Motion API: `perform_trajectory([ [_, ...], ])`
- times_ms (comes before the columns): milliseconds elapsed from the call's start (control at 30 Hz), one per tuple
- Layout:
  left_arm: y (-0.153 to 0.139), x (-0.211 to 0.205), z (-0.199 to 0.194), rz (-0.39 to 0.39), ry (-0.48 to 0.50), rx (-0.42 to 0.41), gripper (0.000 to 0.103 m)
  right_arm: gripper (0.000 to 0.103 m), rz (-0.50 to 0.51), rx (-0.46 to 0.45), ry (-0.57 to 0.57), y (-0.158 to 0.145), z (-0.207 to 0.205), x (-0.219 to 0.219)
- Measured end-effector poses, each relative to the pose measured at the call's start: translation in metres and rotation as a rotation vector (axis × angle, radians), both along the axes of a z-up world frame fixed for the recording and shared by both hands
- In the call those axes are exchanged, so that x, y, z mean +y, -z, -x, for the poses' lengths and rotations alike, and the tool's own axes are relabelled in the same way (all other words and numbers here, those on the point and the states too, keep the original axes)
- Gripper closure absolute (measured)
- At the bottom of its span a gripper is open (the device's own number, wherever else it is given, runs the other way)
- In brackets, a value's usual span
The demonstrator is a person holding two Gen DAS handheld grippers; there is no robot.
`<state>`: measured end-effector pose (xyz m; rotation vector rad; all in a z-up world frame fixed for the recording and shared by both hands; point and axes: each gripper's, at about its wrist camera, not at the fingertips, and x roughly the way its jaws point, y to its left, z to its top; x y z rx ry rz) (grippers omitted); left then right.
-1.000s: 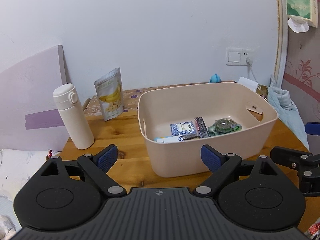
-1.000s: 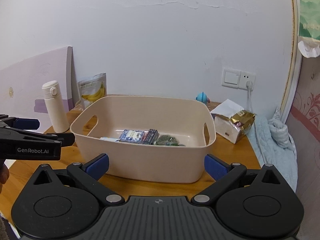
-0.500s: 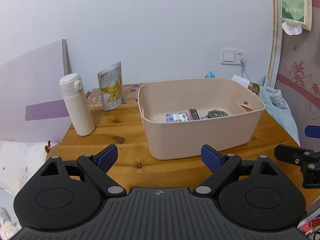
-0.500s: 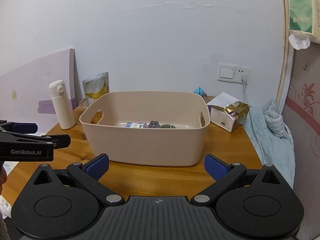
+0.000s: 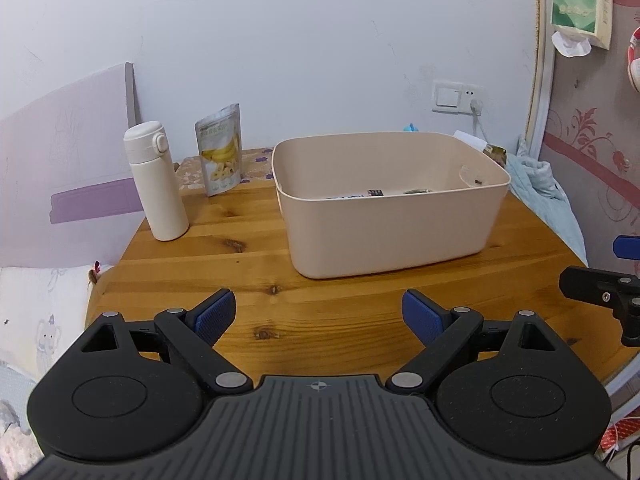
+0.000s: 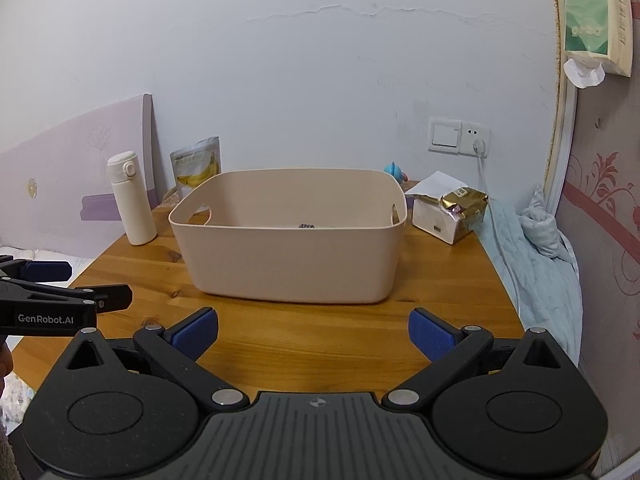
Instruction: Organize objects
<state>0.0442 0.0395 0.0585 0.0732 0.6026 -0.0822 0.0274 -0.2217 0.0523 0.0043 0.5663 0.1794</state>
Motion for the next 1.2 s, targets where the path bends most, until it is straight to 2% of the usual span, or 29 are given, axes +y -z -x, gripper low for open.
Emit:
perform_trajectory([
  [667, -0.025, -0.016, 0.034, 0.019, 0.039, -0.029, 0.011, 0.0, -0.016, -0.034, -0.003, -0.014, 0.029, -0.005],
  [1200, -0.02, -0.021, 0.025, 0.008, 0.034, 0.002, 0.01, 0.0, -0.019, -0.016, 0.009, -0.012, 0.021, -0.008],
])
